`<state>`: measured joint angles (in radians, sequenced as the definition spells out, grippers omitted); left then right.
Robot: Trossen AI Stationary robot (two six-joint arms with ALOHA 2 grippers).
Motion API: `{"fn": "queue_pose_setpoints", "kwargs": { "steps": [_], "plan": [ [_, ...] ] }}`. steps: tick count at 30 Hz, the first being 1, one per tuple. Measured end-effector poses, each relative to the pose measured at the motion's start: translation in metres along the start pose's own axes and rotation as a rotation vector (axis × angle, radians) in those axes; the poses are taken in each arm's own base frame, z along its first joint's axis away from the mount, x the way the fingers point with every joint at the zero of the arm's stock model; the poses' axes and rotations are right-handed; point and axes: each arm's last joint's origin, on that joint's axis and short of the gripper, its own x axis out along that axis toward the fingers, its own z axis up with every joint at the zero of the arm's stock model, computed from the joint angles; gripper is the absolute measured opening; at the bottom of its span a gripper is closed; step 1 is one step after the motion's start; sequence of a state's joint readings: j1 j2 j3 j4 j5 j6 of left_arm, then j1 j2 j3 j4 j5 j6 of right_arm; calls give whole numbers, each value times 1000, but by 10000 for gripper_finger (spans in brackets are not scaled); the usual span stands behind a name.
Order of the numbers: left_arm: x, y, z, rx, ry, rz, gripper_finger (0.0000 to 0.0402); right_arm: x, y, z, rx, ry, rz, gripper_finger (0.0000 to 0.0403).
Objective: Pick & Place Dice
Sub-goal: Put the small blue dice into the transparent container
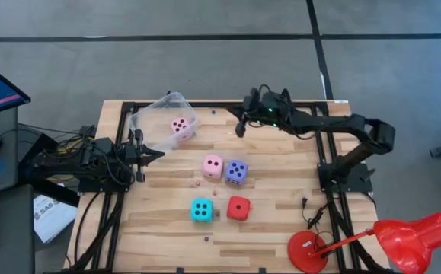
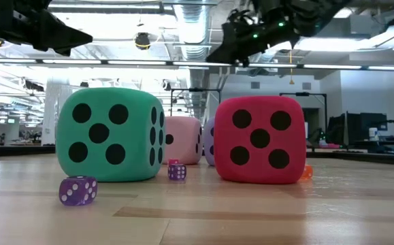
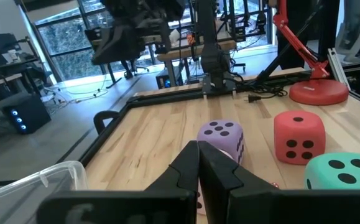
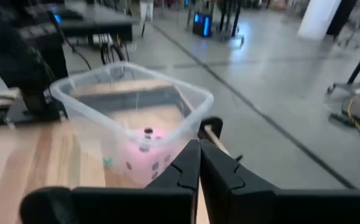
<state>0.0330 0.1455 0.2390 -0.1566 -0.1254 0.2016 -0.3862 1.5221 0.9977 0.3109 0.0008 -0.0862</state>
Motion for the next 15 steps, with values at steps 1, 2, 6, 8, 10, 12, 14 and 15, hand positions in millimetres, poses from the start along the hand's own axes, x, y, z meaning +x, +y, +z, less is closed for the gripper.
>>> {"fn": "queue_pose_setpoints", "kwargs": {
  "steps": [1,2,6,8,10,12,14,15],
  "plan": [
    [0,0,0,0,0,0,0,5,-1,2,0,21,-1,4],
    [0,0,0,0,0,0,0,10,-2,3,-1,41,-1,3],
    [0,0,0,0,0,0,0,27,-7,5,2,139,-5,2],
    [0,0,0,0,0,0,0,32,-11,6,-8,178,-10,4],
    [0,0,0,0,0,0,0,38,-15,8,-29,194,-14,5],
    [0,0,0,0,0,0,0,43,-20,8,-44,220,-17,4],
    [0,0,0,0,0,0,0,48,-24,9,-62,237,-14,3],
    [0,0,0,0,0,0,0,50,-27,9,-71,249,-1,2]
  ]
}}
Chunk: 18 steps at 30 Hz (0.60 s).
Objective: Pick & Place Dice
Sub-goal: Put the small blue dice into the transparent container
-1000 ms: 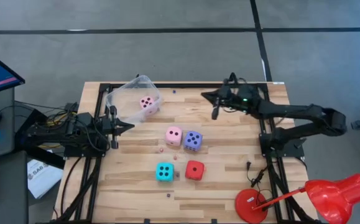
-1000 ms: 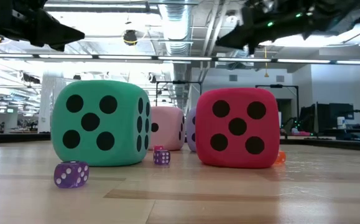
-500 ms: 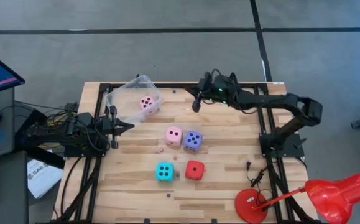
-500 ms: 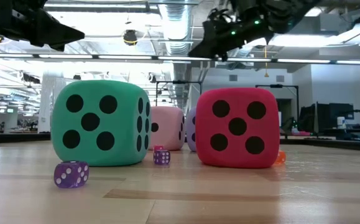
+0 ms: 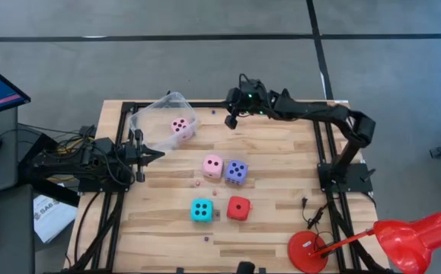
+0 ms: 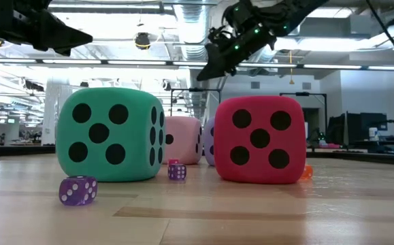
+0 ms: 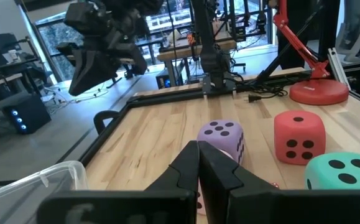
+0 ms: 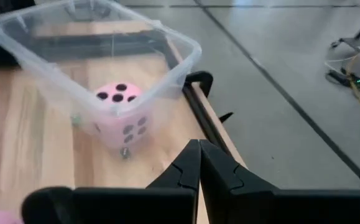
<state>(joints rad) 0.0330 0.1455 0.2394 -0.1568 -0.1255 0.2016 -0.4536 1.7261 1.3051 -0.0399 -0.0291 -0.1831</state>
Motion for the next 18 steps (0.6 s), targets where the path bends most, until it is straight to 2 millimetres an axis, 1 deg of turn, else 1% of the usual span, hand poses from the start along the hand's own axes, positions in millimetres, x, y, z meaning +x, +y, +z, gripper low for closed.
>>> {"fn": "queue_pose_setpoints", "kwargs": {
  "steps": [3,8,14,18],
  "plan": [
    [0,0,0,0,0,0,0,8,-9,3,4,2,43,1],
    [0,0,0,0,0,0,0,27,-21,-1,24,28,111,1],
    [0,0,0,0,0,0,0,47,-33,-12,44,87,103,1],
    [0,0,0,0,0,0,0,53,-39,-17,54,104,100,0]
  ]
}}
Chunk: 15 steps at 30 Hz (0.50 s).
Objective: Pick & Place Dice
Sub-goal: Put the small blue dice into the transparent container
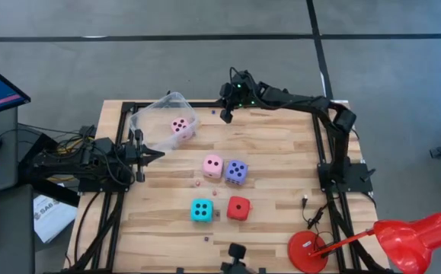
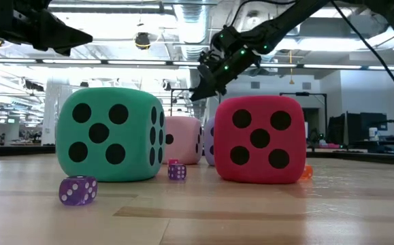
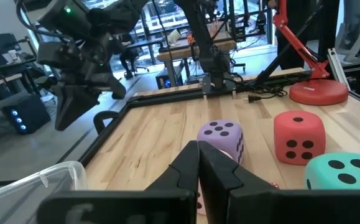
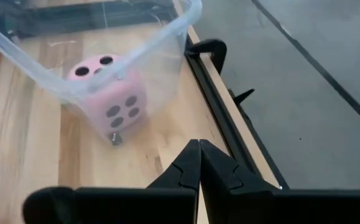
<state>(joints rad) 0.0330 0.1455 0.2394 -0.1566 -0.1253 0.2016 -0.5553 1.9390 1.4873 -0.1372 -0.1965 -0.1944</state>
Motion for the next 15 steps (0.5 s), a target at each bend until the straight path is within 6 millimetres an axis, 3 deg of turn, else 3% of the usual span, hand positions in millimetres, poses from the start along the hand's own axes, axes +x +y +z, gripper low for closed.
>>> {"fn": "queue_pose_setpoints", "kwargs": {
  "steps": [15],
  "plan": [
    [0,0,0,0,0,0,0,-1,-4,-1,6,0,5,0]
  ]
}}
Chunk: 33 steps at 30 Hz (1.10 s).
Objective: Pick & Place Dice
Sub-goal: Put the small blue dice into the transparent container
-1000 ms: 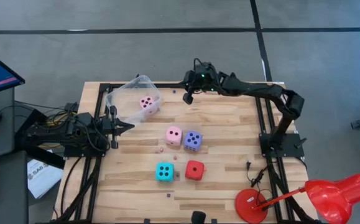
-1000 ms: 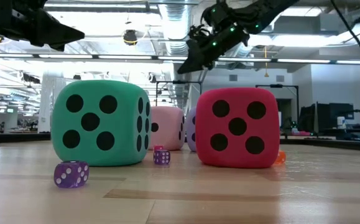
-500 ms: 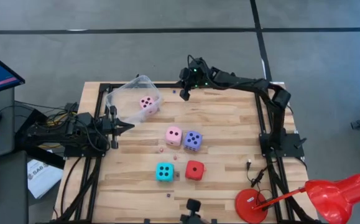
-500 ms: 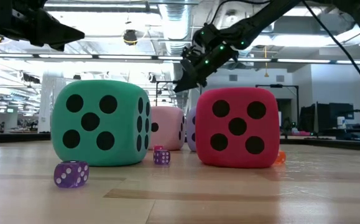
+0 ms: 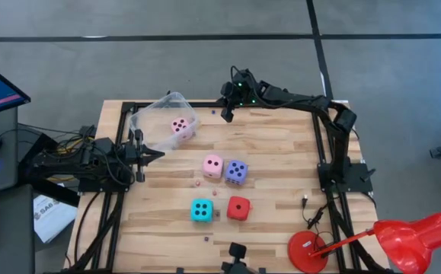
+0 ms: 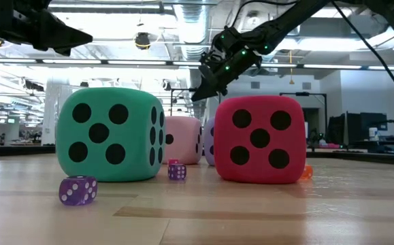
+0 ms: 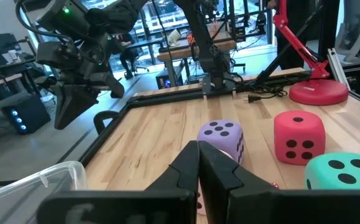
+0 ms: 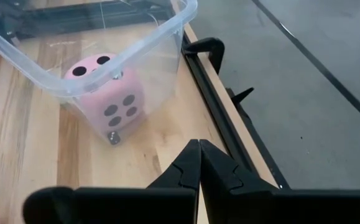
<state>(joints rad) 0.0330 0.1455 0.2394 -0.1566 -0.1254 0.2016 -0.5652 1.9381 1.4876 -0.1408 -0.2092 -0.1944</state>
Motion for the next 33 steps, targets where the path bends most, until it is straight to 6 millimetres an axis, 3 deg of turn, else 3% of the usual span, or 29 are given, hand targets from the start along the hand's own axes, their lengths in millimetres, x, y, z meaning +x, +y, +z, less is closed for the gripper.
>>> {"fn": "queue_pose_setpoints", "kwargs": {
  "steps": [14,19,28,33],
  "plan": [
    [0,0,0,0,0,0,0,1,0,0,-4,-8,-1,0],
    [0,0,0,0,0,0,0,26,-2,-16,-47,1,1,0],
    [0,0,0,0,0,1,0,42,-27,-39,-44,45,-4,0],
    [0,0,0,0,0,2,0,61,-38,-50,-9,84,48,0]
  ]
}}
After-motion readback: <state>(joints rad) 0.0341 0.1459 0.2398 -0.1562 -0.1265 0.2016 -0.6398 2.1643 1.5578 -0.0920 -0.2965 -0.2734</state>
